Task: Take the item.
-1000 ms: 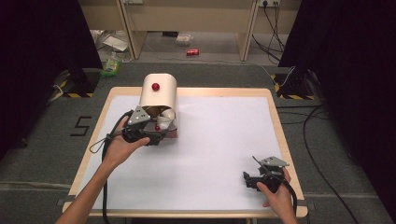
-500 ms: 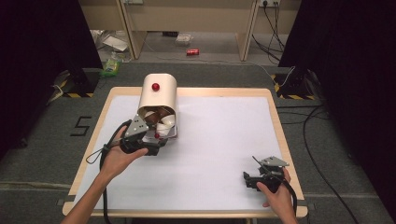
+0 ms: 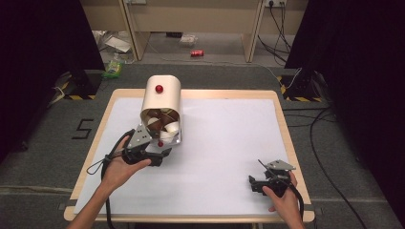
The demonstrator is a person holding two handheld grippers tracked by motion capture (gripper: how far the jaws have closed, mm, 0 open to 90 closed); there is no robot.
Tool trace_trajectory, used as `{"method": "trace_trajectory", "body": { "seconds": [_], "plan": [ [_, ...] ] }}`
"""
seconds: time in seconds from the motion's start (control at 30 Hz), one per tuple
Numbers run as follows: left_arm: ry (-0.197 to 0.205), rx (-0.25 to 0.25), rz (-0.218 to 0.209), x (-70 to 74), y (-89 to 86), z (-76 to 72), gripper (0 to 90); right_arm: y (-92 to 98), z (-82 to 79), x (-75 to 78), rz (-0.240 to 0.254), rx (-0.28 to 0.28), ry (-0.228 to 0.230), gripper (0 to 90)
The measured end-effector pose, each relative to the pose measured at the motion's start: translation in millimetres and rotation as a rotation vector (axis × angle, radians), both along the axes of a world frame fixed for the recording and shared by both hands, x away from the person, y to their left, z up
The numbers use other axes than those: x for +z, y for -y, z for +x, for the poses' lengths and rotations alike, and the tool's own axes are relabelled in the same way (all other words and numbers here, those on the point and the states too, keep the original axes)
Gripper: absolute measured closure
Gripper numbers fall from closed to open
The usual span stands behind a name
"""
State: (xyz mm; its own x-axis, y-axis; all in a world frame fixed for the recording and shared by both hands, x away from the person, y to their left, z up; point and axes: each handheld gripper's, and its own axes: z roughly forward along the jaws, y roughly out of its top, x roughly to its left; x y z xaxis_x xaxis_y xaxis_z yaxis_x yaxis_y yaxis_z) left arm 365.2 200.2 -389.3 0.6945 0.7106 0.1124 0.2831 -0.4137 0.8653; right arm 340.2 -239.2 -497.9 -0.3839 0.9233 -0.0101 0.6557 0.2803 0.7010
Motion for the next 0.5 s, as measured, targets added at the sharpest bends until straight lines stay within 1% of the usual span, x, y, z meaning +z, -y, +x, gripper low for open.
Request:
{"method": "trace_trajectory", "body": {
  "seconds": [0.33,0.5],
  "plan": [
    [0.007,-0.001,0.011,-2.8,1.0,-6.9,18.6,0.0,0.0,0.0,0.0,0.0,0.0,0.7],
    [0.003,-0.005,0.011,-3.8,1.8,-11.0,18.5,0.1,0.0,0.0,-0.001,0.001,0.0,0.7]
  ]
}}
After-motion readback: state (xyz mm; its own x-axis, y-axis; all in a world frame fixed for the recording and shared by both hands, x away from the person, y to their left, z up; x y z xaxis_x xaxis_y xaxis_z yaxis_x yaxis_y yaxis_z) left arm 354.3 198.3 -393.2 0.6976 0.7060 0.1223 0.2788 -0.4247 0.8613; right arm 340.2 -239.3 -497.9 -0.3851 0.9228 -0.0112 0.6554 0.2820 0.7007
